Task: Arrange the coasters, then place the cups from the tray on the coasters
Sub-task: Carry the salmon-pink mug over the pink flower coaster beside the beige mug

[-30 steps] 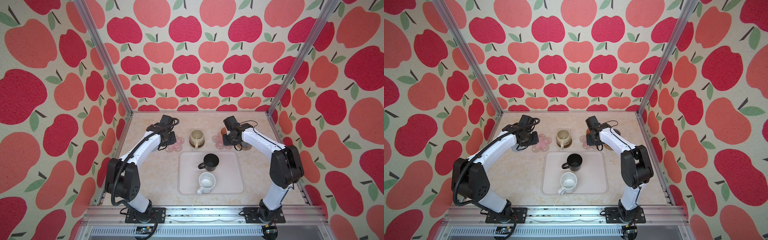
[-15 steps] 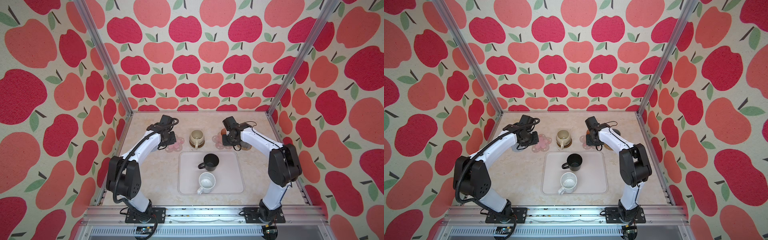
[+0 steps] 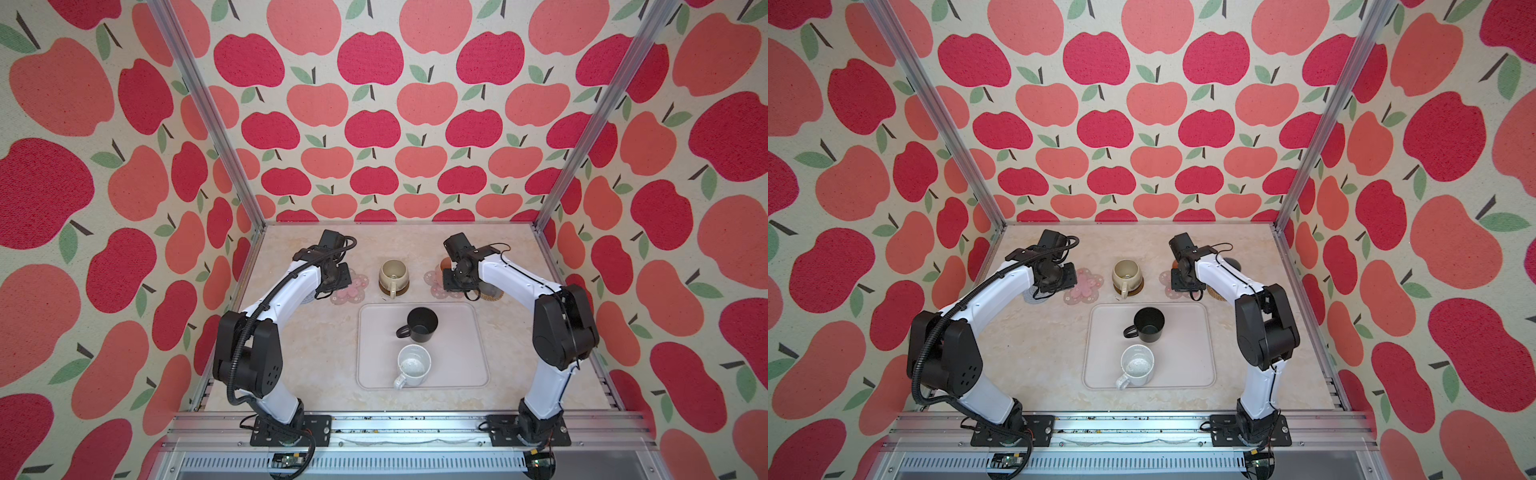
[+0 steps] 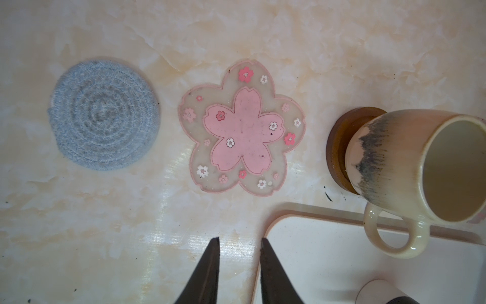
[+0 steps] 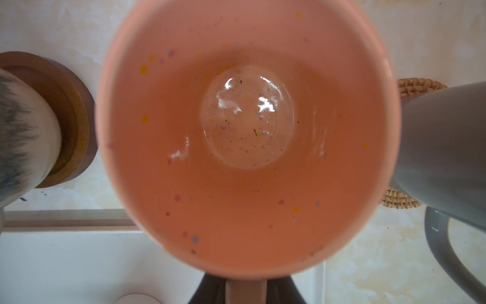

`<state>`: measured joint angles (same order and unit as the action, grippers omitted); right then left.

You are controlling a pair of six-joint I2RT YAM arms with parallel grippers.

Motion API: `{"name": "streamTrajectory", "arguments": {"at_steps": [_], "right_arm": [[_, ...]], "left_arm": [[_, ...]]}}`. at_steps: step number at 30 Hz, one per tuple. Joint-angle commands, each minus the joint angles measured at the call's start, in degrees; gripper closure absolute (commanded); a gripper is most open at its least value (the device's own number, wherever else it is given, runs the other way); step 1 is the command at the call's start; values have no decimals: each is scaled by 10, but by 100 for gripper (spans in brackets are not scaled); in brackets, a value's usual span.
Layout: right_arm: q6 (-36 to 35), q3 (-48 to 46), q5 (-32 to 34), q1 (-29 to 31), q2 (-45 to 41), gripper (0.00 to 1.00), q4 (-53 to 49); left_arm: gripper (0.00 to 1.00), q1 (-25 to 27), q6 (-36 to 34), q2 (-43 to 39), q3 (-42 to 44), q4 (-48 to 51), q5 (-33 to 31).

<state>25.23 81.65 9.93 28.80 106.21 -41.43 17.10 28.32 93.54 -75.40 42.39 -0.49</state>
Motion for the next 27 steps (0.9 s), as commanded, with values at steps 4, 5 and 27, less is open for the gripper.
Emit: {"name": "streamTrajectory", "arguments": {"at_steps": [4,5,27], "right_arm": [[12,30,7,-1,-1,100,26],[13,29,8,-2,-1,100,26],[20,30,-7,-2,7,100,9]], "left_arm": [[71,-4,-12,4,-10,1,7],[71,-3,-12,5,-10,1,8],[71,-5,-8,-3,-9,2,9]]}}
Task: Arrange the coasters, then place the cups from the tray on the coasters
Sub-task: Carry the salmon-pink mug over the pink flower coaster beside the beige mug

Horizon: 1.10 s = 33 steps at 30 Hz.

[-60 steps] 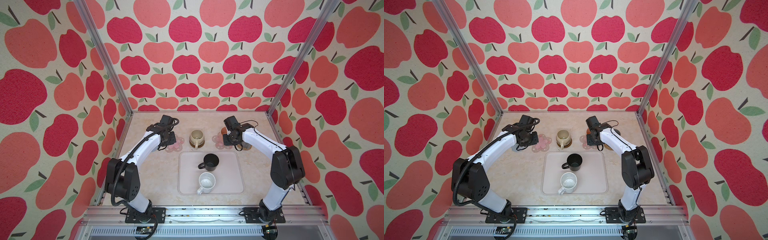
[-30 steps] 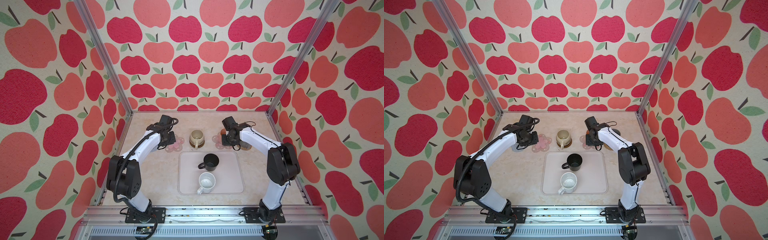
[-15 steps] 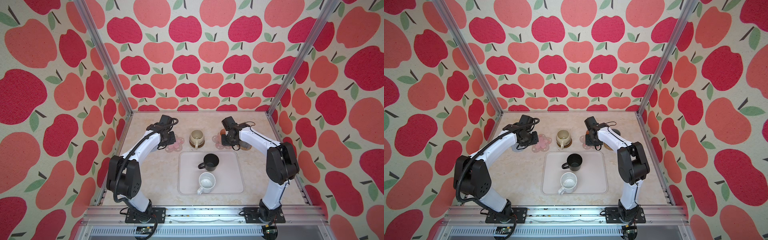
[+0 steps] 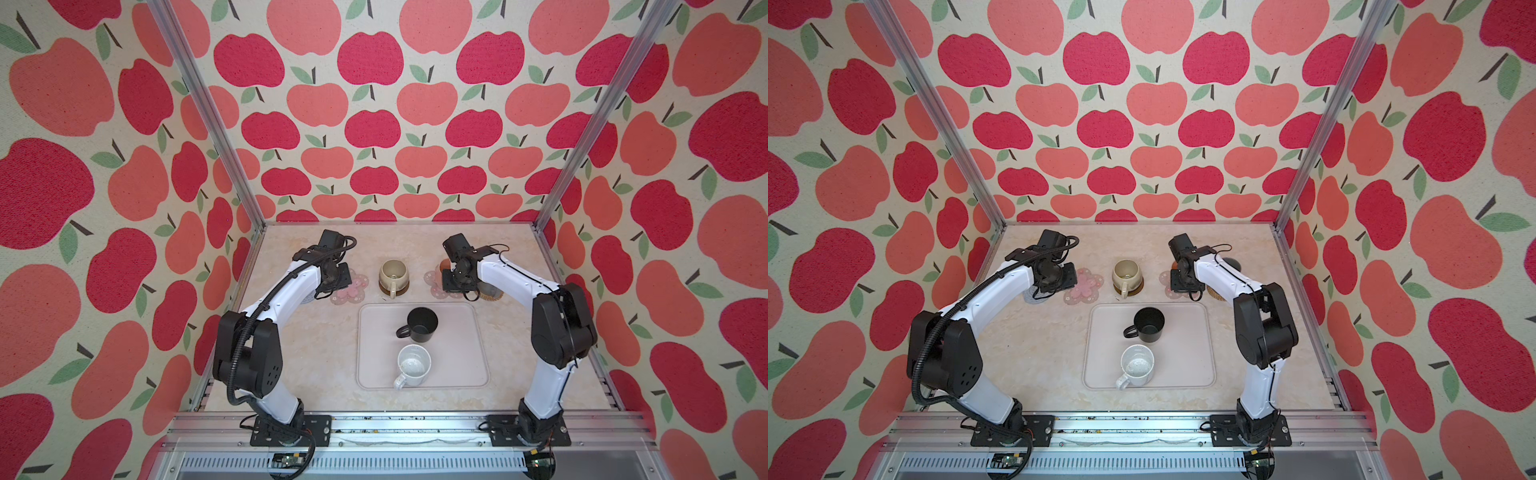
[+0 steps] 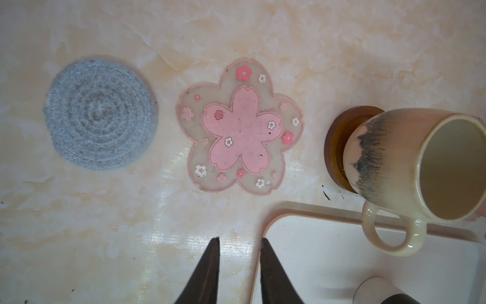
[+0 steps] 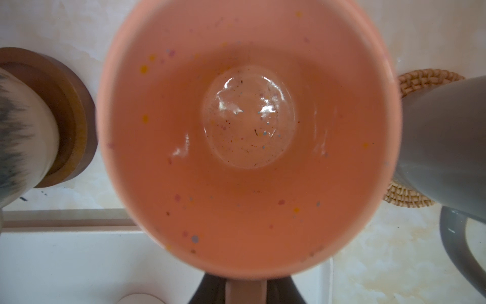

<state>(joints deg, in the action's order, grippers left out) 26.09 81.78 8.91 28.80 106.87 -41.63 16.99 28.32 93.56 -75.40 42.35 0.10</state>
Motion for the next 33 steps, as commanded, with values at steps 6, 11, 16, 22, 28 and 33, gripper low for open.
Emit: {"name": "streamTrajectory", "arguments": {"at_steps": [6,11,16,22,28,33], "right_arm": [[19,30,2,-1,2,97,6],[20,30,3,-2,1,94,0],[20,30,7,-2,-3,94,-5],[16,27,13,-2,-5,92,-13],[16,26,6,-1,-3,79,-13],[17,25,6,-2,-6,73,-14]], "left_arm": [[71,-3,-7,-8,-9,3,3],[71,-4,-8,-9,-9,5,3],[71,-4,-6,-10,-9,5,3],[71,-4,-5,-10,-6,5,5],[71,-4,-3,-13,-4,4,7],[71,-4,-3,-16,-4,5,7]]}}
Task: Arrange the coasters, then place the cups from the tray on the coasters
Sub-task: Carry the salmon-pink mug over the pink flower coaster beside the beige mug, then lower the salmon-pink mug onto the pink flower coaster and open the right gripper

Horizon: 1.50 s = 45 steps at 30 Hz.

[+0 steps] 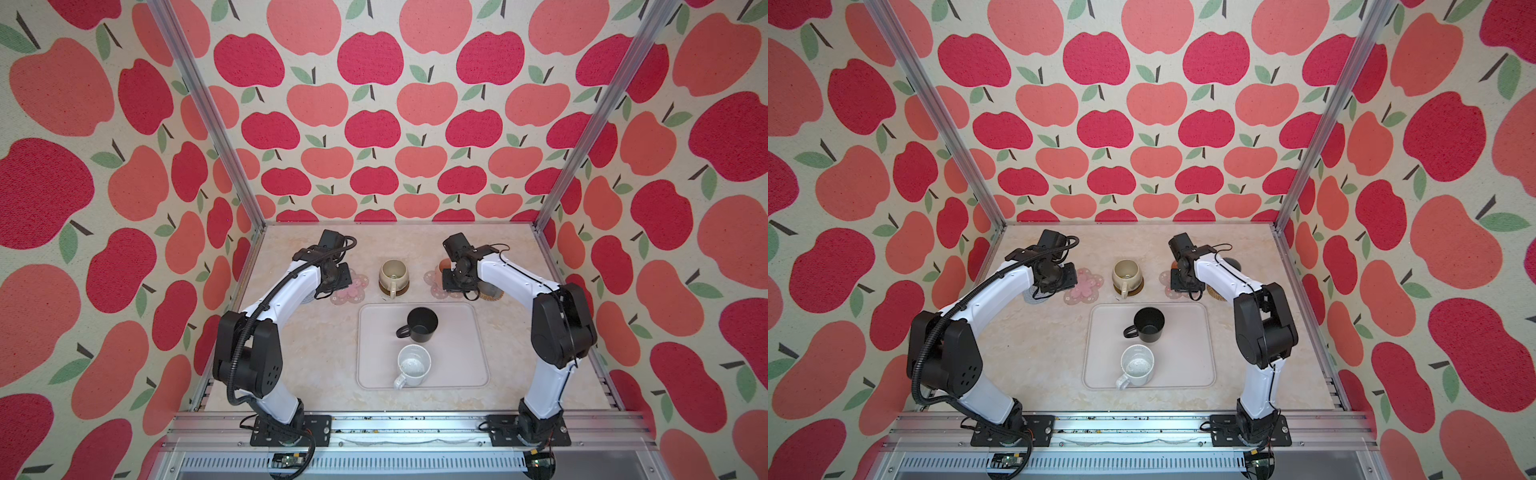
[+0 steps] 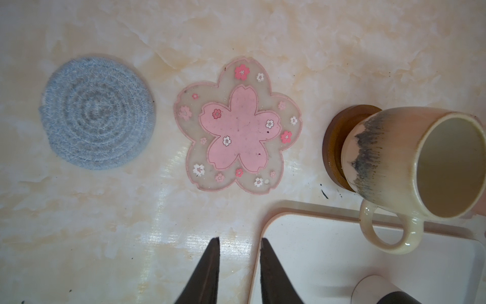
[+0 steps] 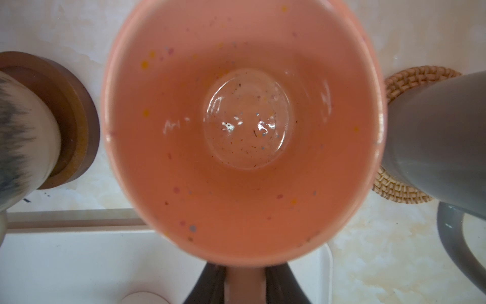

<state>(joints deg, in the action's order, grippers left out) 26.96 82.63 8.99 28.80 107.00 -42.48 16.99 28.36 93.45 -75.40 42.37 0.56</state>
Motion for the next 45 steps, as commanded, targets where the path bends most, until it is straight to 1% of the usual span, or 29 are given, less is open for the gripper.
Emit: {"name": "streamTrajectory", "arguments": {"at_steps": [1,3,5,17,23,34,36,39,45], "right_arm": [[8,16,6,-2,-8,72,-7],[6,16,9,-2,-11,67,-10],[6,14,10,-2,-13,67,-11],[6,0,10,-2,-23,68,-11],[0,-12,23,-2,-32,70,-13],[-11,-25,37,-2,-39,71,-26],[-11,-27,32,-2,-41,71,-24],[-6,-29,24,-2,-44,71,-19],[-3,-25,17,-2,-54,67,-17]], "left_arm": [[71,-4,-3,-15,-4,4,2],[71,-4,-4,-14,-4,4,3],[71,-4,-3,-14,-4,4,5],[71,-3,0,-17,-5,5,8],[71,-2,2,-20,-3,6,9],[71,0,6,-27,5,5,8],[71,0,7,-28,5,5,8],[71,0,7,-27,4,5,10],[71,1,7,-28,4,10,13]]}}
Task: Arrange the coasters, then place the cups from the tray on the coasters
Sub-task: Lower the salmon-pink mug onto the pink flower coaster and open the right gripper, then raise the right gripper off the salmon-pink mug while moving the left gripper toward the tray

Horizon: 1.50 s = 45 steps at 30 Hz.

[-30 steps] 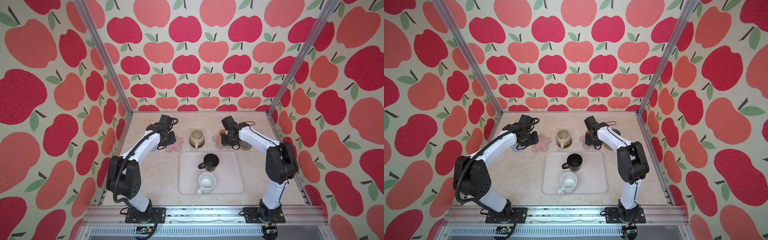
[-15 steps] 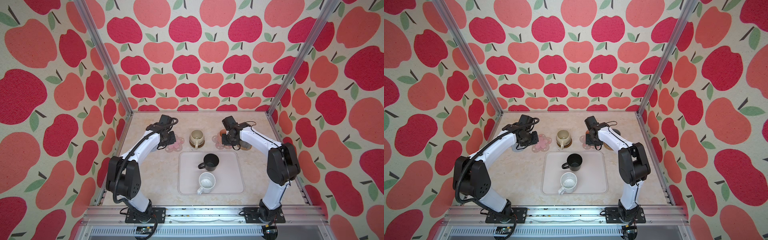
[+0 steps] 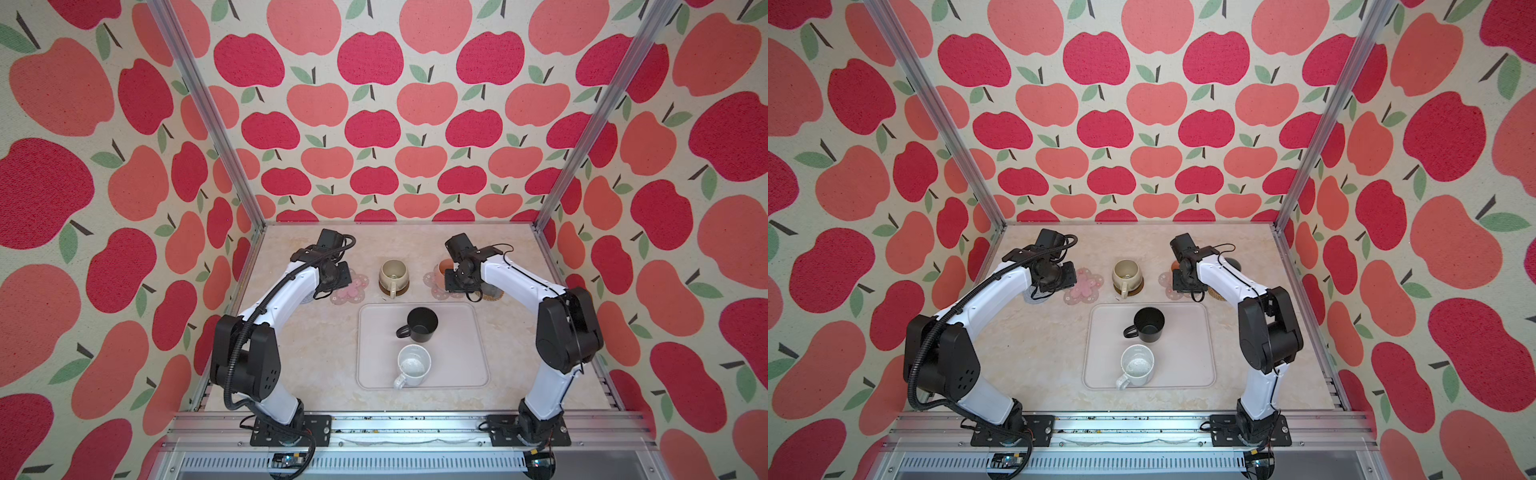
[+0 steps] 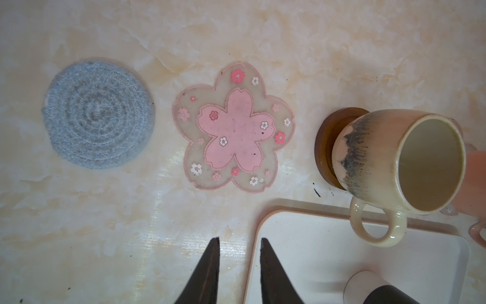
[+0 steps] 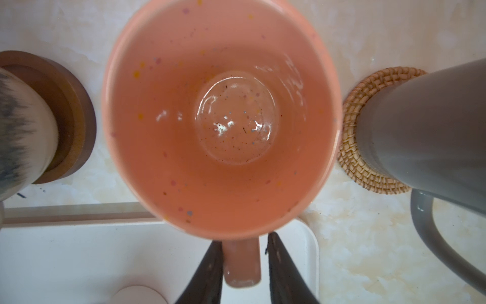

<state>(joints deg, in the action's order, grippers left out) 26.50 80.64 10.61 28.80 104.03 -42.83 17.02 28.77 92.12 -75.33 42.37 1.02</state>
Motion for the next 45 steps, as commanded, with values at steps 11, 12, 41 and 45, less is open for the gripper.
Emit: {"name": "streamTrajectory", "arguments": {"at_steps": [11,12,41,45], "right_arm": [[4,-22,15,-1,-93,63,-24],[5,-29,17,-1,-103,63,-24],[-6,-161,53,0,-301,59,-66],[-10,-162,49,0,-313,58,-77]], "left_arm": [[71,10,-6,-37,13,29,-11],[71,10,-6,-42,15,29,-11],[70,79,-55,-94,49,69,-30],[70,95,-61,-82,37,82,-28]]}}
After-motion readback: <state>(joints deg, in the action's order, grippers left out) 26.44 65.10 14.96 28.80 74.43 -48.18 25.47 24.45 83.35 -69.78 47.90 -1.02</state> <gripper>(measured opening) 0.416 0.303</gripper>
